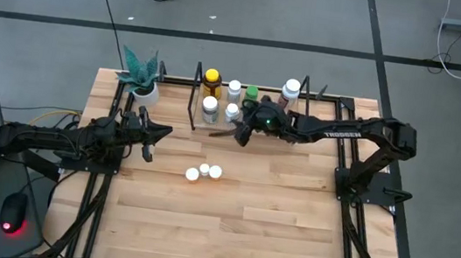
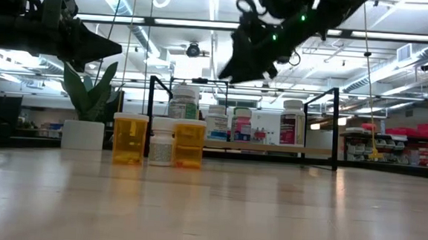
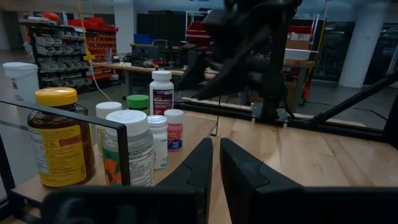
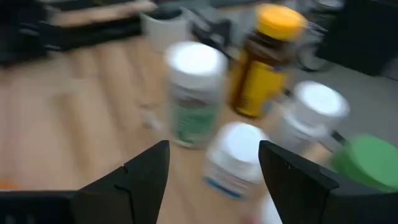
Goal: Pick and place medicine bottles onto shelf by color
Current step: Put the right orange pill bottle on the shelf
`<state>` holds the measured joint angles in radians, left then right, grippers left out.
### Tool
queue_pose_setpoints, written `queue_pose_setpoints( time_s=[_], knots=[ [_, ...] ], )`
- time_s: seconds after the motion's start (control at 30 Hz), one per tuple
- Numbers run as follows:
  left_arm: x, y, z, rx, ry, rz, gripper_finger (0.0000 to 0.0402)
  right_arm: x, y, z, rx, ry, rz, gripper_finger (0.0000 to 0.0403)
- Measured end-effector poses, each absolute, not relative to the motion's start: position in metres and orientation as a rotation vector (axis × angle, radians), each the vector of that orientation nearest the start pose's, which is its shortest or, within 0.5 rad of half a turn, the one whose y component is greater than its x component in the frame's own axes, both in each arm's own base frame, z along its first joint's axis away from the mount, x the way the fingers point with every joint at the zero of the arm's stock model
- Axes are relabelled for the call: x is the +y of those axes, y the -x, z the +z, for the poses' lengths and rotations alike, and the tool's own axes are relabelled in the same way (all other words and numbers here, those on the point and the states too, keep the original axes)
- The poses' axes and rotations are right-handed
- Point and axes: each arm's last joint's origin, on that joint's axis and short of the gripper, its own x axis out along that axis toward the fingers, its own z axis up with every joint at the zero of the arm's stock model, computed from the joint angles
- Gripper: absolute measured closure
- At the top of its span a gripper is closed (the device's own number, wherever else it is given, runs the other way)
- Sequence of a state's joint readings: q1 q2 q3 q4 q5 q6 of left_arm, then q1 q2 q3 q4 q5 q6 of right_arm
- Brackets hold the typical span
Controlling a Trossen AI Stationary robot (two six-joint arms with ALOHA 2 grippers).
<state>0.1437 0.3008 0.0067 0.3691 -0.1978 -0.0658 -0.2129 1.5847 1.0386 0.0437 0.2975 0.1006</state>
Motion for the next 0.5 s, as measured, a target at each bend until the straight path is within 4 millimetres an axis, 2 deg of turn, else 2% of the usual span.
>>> queue_pose_setpoints(
  time_s=[0.27, 0.5],
  knots=[
    [0.022, -0.114, 0.175, -0.087, 0.067, 0.339, 0.037, -0.044, -0.35, 0.259, 0.475, -0.107, -0.309, 0.0148],
    [0.022, -0.114, 0.175, -0.087, 0.067, 0.339, 0.0362, -0.015, -0.358, 0.255, 0.468, -0.129, -0.232, 0.0148]
  ],
)
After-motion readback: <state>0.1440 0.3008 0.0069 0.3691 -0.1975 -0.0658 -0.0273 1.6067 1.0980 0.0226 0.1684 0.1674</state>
